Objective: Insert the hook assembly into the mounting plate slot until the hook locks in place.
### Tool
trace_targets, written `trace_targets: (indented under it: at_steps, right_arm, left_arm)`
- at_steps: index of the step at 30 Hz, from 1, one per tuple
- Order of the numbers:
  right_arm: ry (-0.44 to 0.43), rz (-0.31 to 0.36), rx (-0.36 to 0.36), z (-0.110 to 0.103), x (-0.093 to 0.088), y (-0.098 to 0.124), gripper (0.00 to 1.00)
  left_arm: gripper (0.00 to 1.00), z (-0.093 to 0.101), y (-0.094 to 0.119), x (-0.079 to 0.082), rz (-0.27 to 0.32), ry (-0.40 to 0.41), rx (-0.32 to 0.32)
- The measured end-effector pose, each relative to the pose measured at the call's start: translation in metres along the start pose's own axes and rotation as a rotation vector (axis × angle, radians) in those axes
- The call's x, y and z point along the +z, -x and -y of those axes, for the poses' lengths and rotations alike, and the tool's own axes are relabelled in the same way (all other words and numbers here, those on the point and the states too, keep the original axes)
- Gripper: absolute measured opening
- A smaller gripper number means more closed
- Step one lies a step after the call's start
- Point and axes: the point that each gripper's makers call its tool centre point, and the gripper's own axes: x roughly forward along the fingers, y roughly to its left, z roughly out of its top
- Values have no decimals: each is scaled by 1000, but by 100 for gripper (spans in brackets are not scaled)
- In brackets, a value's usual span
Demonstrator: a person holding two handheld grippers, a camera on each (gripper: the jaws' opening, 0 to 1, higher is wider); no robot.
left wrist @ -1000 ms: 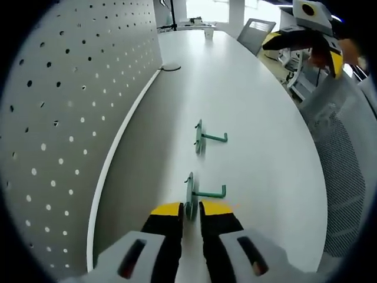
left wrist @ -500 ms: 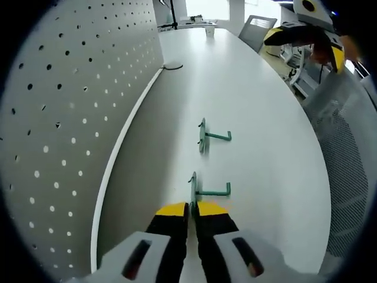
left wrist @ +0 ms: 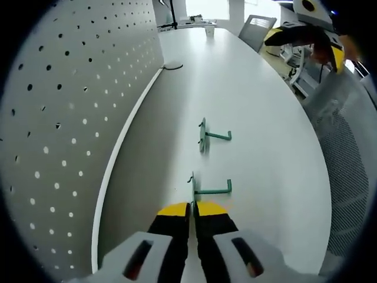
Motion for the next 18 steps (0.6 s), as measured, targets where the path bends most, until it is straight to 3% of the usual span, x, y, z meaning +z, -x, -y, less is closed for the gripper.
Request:
trace_targets:
  at_steps: [5,11,18]
  right_arm:
    - [0,2,-3,1,1,1,63]
    - [-7,6,-7,3,1,1,63]
    - [-5,11,-9,3,2,1,63]
  left_arm:
    - [3,0,2,-1,18,26,-3]
    - [3,0,6,4,84,50,3]
    - [3,-3,13,9,120,30,28]
